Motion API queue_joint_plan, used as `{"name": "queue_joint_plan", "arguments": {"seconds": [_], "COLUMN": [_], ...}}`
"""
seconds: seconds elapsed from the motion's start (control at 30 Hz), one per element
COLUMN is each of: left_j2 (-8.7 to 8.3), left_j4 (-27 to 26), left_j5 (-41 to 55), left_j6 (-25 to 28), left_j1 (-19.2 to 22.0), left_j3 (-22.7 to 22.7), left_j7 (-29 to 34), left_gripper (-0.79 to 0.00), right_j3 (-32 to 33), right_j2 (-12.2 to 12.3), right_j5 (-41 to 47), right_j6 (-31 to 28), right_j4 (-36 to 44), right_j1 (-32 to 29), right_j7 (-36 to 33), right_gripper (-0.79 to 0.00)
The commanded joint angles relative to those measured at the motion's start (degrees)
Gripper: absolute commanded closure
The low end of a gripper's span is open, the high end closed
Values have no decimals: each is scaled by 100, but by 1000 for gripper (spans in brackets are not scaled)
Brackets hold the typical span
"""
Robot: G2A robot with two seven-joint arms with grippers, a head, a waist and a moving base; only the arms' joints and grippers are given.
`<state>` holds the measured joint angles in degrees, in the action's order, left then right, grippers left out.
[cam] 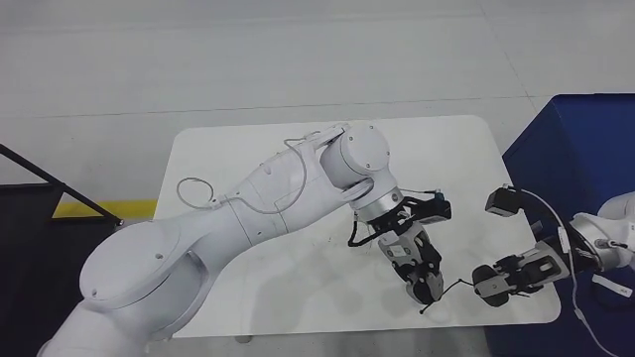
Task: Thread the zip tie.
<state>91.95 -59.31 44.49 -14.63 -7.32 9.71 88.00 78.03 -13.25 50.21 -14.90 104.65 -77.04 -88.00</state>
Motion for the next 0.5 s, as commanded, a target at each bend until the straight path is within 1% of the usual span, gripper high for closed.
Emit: {"name": "queue_joint_plan", "arguments": {"seconds": [0.0,0.2,0.47], "left_j2": [-24,-91,-168], "left_j4": [-68,-194,-266], "left_j5": [33,-25,-211], "left_j6": [-11,-11,-23], "left_j1": [-9,30,98], "left_j3": [3,3,3], "left_j7": [0,0,0], "left_gripper": [0,0,0], "right_j3": [-40,-154,-324], "right_j2": [21,108,250], "right_j5": [30,40,317], "right_j6": [8,-35,-87], "right_j4": [27,110,165], "right_j1": [13,74,150], "right_j7": [0,0,0], "right_gripper": [0,0,0]}}
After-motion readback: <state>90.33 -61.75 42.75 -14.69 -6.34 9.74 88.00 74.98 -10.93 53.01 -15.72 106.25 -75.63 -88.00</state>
